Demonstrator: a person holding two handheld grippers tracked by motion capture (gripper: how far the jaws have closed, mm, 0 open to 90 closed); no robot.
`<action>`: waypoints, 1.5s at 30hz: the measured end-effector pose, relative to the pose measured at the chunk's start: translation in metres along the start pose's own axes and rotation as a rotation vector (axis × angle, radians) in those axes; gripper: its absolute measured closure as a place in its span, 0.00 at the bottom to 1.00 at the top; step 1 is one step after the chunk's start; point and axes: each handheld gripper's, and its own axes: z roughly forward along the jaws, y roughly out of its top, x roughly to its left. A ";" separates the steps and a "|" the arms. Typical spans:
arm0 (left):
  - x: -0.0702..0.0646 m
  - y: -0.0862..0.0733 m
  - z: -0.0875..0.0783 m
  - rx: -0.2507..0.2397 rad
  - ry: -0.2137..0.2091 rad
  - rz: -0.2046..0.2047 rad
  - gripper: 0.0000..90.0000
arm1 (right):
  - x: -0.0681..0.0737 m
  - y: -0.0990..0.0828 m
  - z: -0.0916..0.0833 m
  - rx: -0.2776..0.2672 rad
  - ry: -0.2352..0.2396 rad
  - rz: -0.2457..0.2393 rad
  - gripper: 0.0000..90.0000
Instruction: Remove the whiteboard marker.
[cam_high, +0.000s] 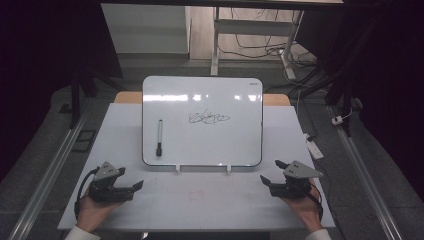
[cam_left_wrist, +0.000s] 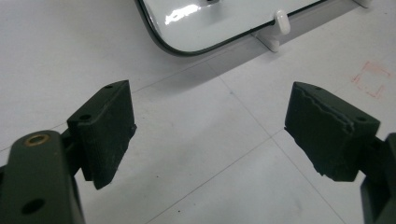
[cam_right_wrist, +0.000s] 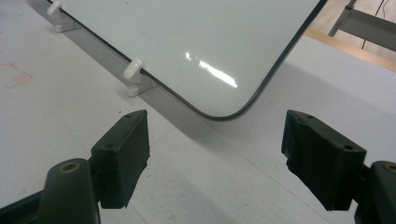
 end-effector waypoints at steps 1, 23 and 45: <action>0.000 0.000 0.000 -0.001 0.003 -0.002 0.18 | 0.000 0.000 0.000 0.000 -0.002 -0.002 0.26; -0.010 0.091 0.014 -0.053 0.087 0.067 0.23 | 0.007 0.002 0.003 -0.024 -0.014 -0.024 0.26; -0.003 0.146 0.072 -0.056 0.200 0.039 0.61 | 0.011 0.000 0.008 0.003 -0.025 -0.037 0.26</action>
